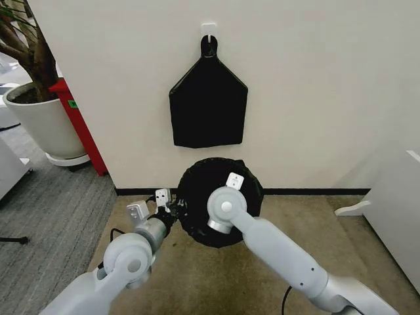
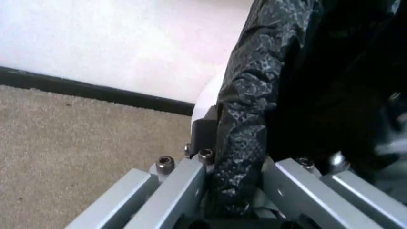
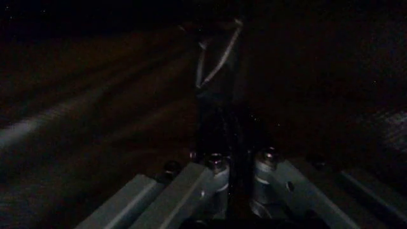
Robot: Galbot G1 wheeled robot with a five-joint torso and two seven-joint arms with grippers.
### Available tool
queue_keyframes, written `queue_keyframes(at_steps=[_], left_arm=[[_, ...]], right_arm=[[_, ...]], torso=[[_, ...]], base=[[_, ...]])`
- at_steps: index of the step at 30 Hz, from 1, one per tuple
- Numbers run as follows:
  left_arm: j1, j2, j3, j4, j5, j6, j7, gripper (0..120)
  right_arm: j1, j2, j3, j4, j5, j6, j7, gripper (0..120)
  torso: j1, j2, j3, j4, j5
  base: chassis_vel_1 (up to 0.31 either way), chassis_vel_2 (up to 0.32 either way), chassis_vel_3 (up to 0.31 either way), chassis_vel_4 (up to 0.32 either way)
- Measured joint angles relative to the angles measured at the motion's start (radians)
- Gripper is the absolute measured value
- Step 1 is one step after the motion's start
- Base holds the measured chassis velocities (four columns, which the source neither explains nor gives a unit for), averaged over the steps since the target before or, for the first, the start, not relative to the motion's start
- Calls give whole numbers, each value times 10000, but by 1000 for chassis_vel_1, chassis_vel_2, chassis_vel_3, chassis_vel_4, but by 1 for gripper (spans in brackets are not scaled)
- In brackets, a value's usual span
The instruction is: Place the garbage bag over the trash bin.
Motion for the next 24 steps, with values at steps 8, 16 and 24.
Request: queue_keyframes(at_steps=[8, 16, 24], left_arm=[[4, 16, -14, -65, -11, -5, 13, 0], [-99, 8, 3, -4, -30, -4, 17, 0], [103, 76, -12, -180, -37, 22, 49, 0]], right_arm=[[-174, 119, 127, -740, -264, -252, -47, 0], [217, 41, 33, 191, -24, 35, -23, 0], [314, 496, 307, -1241, -1013, -149, -924, 0]], torso=[[0, 0, 1, 1, -1], [0, 0, 0, 0, -3], [0, 0, 1, 0, -1]], base=[[0, 0, 0, 0], [0, 0, 0, 0], [0, 0, 0, 0]])
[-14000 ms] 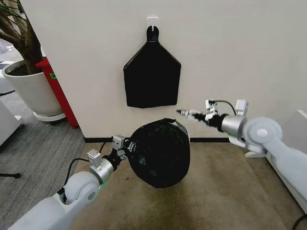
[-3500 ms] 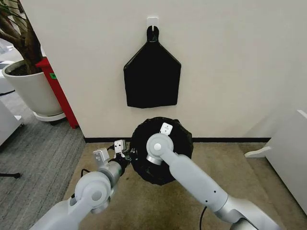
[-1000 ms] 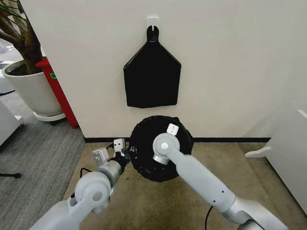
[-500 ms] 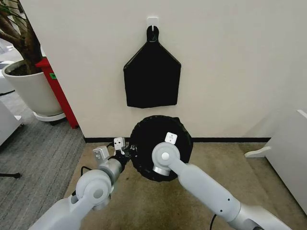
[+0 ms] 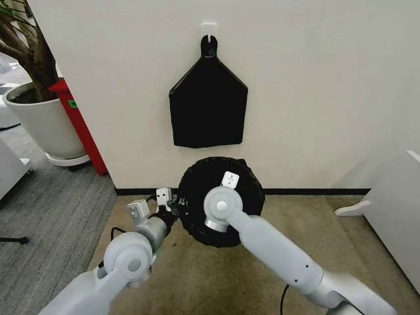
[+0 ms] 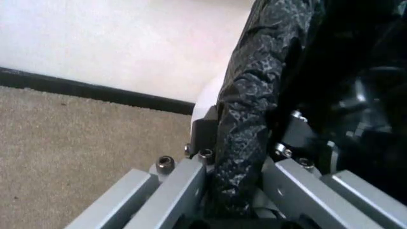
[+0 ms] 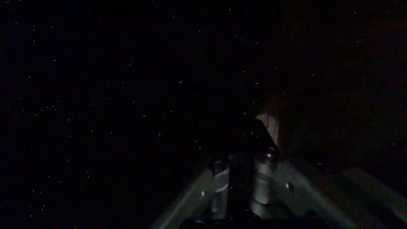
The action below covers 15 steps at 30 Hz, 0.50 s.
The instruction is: Place the garbage bag over the trash bin.
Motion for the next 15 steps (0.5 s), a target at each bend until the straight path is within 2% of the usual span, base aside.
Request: queue_keyframes(at_steps=[5, 10, 15], left_arm=[[54, -27, -9, -6, 12, 6, 1, 0], [-284, -62, 34, 130, -283, 167, -337, 0], [-771, -70, 76, 240, -1172, 595, -1220, 0]], right_arm=[[-116, -28, 104, -101, -60, -30, -114, 0], [-160, -338, -65, 1309, 582, 199, 115, 0], [-194, -680, -269, 2745, 926, 281, 99, 0]], torso=[[0, 0, 0, 0, 1], [0, 0, 0, 0, 0], [0, 0, 0, 1, 3]], base=[[0, 0, 0, 0], [0, 0, 0, 0], [0, 0, 0, 0]])
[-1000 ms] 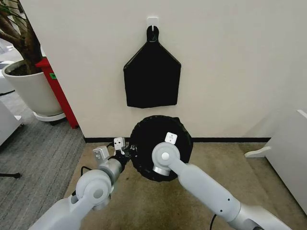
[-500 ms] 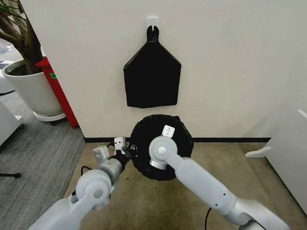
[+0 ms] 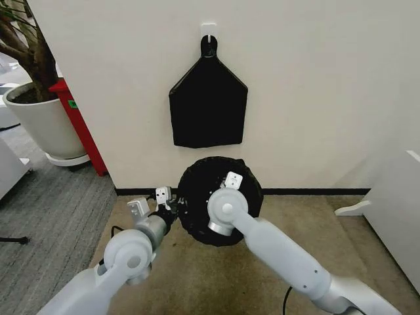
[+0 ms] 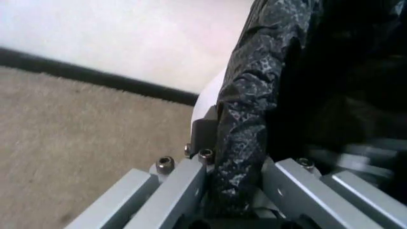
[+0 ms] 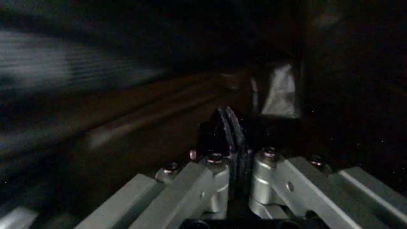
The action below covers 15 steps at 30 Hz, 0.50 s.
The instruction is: Place the garbage bag over the trash bin.
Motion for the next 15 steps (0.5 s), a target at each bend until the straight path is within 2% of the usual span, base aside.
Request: queue_keyframes(at_steps=[3, 4, 5, 7, 9, 11, 12, 15], left_arm=[[-324, 23, 31, 116, -627, 339, -651, 0], [-522, 42, 46, 195, -1030, 524, -1010, 0], [-522, 42, 46, 195, -1030, 524, -1010, 0], [-699, 76, 57, 316, -1298, 752, -1335, 0], [-847, 92, 78, 412, -1642, 930, -1661, 0], [-1030, 68, 106, 499, -2273, 1088, -2132, 0], [-1030, 68, 106, 499, -2273, 1088, -2132, 0], [-1169, 12, 154, 581, -2934, 1238, -2582, 0]], right_arm=[[-121, -504, 61, 1002, -27, -138, -754, 0], [-274, -1106, 270, 1822, -327, -402, -1688, 0], [-274, -1106, 270, 1822, -327, -402, -1688, 0], [-514, -1899, 607, 2576, -1048, -732, -3051, 0], [-986, -2794, 1244, 3150, -2169, -898, -4763, 0], [-1875, -3896, 2198, 3445, -4005, -687, -6862, 0], [-1875, -3896, 2198, 3445, -4005, -687, -6862, 0], [-3079, -4739, 3037, 3400, -5687, 3, -8024, 0]], torso=[[0, 0, 0, 1, -3], [0, 0, 0, 1, 0], [0, 0, 0, 1, 0], [0, 1, -1, -4, -3], [0, 0, 0, 0, 3], [0, 1, -2, -5, -1], [0, 1, -2, -5, -1], [0, 1, -1, -9, 0]], base=[[0, 0, 0, 0], [0, 0, 0, 0], [0, 0, 0, 0], [0, 0, 0, 0], [0, 0, 0, 0], [0, 0, 0, 0], [0, 0, 0, 0], [0, 0, 0, 0]])
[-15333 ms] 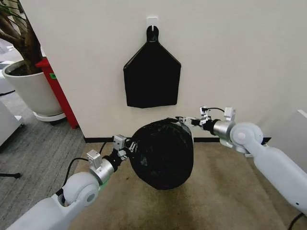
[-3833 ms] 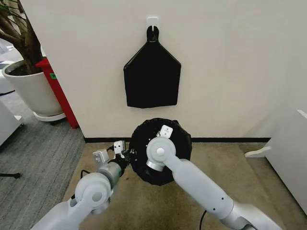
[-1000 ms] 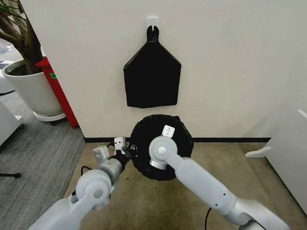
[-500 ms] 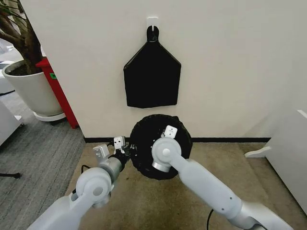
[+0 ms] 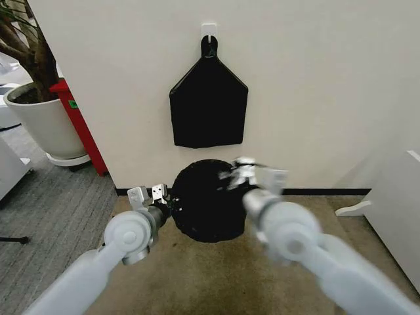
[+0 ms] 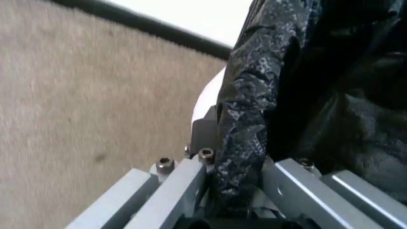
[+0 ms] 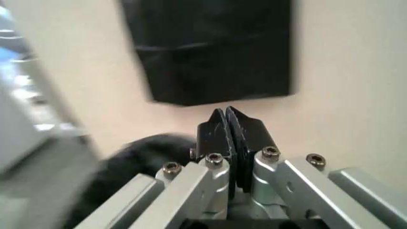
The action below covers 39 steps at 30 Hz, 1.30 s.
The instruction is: Place the garbage bag over the trash bin.
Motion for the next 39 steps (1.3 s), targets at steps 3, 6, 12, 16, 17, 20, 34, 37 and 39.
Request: queue_keyframes(at_steps=[3, 6, 12, 16, 17, 20, 34, 37, 39], left_arm=[[-123, -58, 18, 38, -834, 80, -615, 0], [-204, -82, 25, 51, -1245, 108, -1006, 0], [-313, -52, 46, 76, -1652, 201, -1516, 0], [-383, -16, 69, 133, -1800, 333, -1666, 0], [-451, -16, 105, 201, -1880, 372, -1719, 0], [-640, -71, 222, 353, -2127, 432, -1932, 0], [-955, -684, 882, 921, -2272, 674, -2531, 0], [-1025, -963, 1032, 1192, -2119, 753, -2660, 0], [-1090, -1127, 1149, 1324, -2042, 818, -2783, 0]], right_arm=[[-1327, -205, 1022, -649, -1651, 705, -464, 0], [-2006, 109, 1791, -983, -2240, 877, -631, 4], [-3780, 1086, 3410, -1568, -3855, 1291, -1512, 27], [-4779, 1841, 4155, -1583, -4432, 1405, -1853, 39], [-5165, 2151, 4383, -1499, -4654, 1423, -2001, 45], [-5695, 2655, 4566, -1264, -5017, 1426, -2095, 57], [-6586, 3539, 5014, -658, -5453, 1437, -2271, 99], [-6591, 3599, 5017, -651, -5456, 1453, -2263, 100], [-6572, 3625, 4990, -651, -5454, 1462, -2244, 100]], torso=[[0, 0, 1, 7, 1], [0, 0, 0, 6, 0], [0, 0, 1, 9, 1], [0, 0, 0, 7, 1], [0, 0, 0, 6, 0], [0, 0, 1, 7, -2], [0, 0, 0, 7, -3], [0, 0, 1, 7, -4], [0, 0, 1, 8, -3]], base=[[0, 0, 0, 0], [0, 0, 0, 0], [0, 0, 0, 0], [0, 0, 0, 0], [0, 0, 0, 0], [0, 0, 0, 0], [0, 0, 0, 0], [0, 0, 0, 0], [0, 0, 0, 0]])
